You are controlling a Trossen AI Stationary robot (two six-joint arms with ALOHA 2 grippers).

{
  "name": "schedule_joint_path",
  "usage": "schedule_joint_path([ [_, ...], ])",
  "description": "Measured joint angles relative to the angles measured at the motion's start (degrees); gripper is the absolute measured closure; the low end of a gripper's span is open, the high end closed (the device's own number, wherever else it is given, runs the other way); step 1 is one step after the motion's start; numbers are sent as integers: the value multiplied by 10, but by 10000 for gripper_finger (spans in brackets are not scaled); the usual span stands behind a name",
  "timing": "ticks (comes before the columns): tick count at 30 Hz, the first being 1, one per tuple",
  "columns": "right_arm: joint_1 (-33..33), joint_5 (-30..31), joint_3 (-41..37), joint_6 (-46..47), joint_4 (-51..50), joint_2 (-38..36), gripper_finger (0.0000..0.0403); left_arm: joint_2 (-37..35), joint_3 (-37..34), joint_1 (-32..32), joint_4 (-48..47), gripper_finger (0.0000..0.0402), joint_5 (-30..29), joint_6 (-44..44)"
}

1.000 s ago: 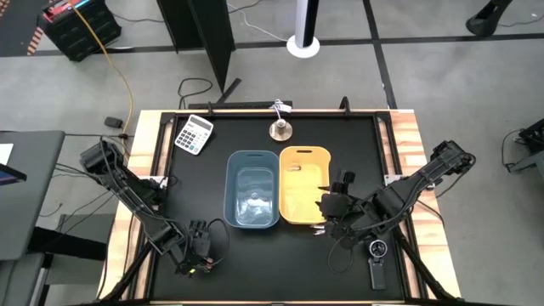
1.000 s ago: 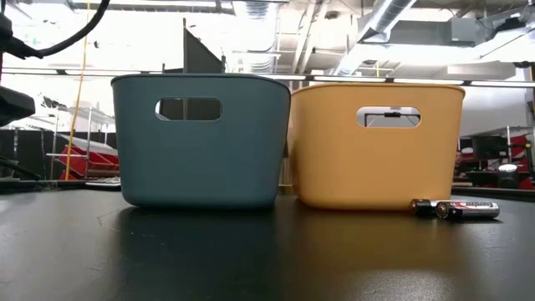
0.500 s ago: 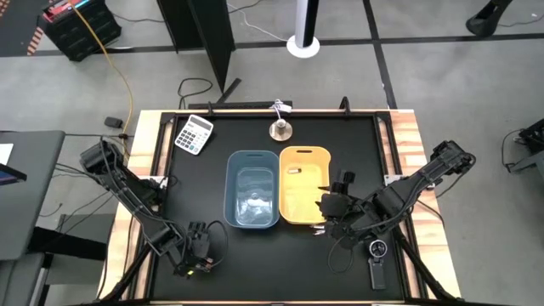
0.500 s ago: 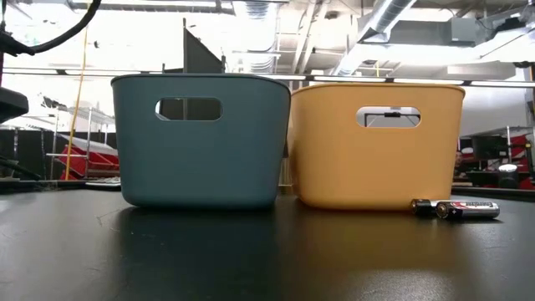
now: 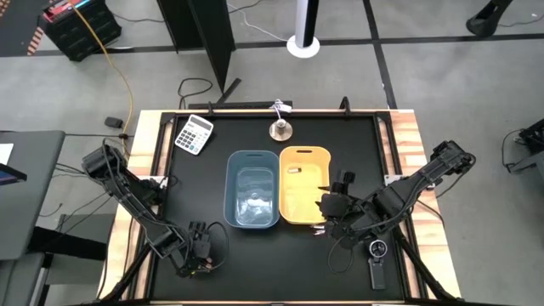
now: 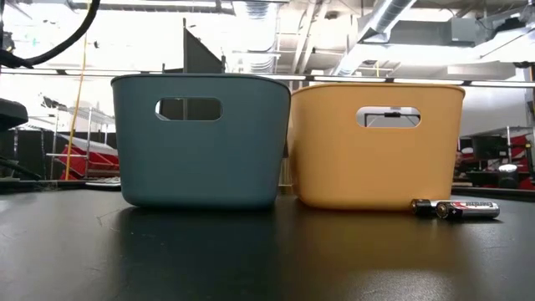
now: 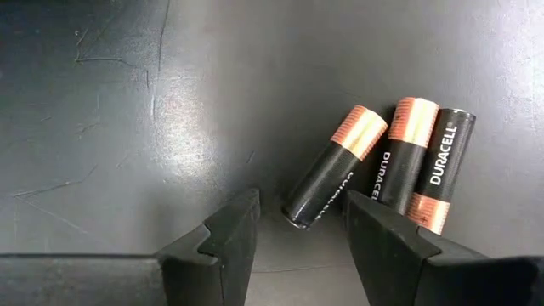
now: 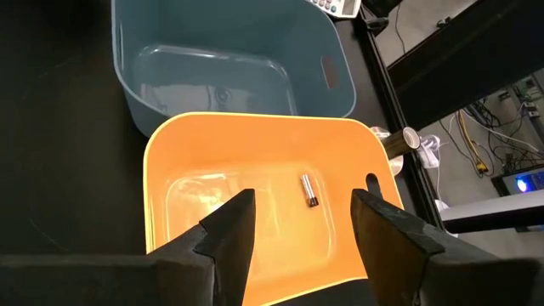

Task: Sort batteries
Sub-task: Put the black battery into the blue bin

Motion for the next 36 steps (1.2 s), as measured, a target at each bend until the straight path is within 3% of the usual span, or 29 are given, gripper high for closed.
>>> schedule_joint_path([
  [20, 0, 0, 0, 0, 0, 0, 193, 1, -1, 0, -3, 355, -14, 35],
  [36, 0, 0, 0, 0, 0, 0, 193, 2, -1, 1, -7, 358, -14, 38],
])
